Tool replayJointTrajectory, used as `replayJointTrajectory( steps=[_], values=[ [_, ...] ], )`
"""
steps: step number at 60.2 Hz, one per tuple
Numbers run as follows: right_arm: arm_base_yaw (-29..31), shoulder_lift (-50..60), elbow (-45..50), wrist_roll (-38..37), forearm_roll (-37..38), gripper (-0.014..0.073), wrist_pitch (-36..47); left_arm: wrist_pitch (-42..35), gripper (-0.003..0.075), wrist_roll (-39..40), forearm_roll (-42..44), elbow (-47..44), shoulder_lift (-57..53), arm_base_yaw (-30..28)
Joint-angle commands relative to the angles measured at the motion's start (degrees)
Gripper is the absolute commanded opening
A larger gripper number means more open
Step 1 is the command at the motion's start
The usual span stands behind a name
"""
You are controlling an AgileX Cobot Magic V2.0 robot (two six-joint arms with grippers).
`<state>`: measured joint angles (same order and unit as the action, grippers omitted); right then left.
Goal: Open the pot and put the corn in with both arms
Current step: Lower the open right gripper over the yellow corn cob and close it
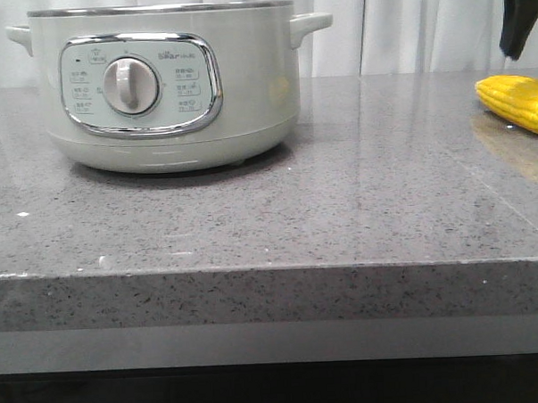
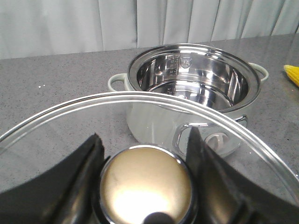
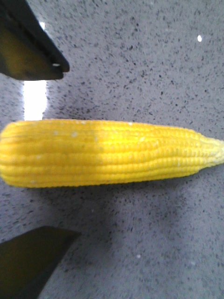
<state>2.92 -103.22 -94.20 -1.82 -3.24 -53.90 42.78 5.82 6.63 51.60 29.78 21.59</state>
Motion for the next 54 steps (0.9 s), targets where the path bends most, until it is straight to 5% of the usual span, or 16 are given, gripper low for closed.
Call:
replayJointTrajectory(
  steps=[1, 39, 54],
  values=[
    [0.0, 0.5, -2.6, 0.9, -0.3, 0.0642, 1.2, -8.3, 0.0239, 0.4, 0.1, 2.1, 0.1, -0.1],
    [0.0, -5.3, -2.8, 2.6, -0.4, 0.0516, -1.6, -8.3, 0.0239, 0.4, 0.1, 2.1, 0.1, -0.1],
    [0.0, -5.1, -3.0, 3.2, -0.4, 0.0319, -2.4, -8.3, 0.0239, 0.4, 0.1, 2.1, 0.1, -0.1]
  ],
)
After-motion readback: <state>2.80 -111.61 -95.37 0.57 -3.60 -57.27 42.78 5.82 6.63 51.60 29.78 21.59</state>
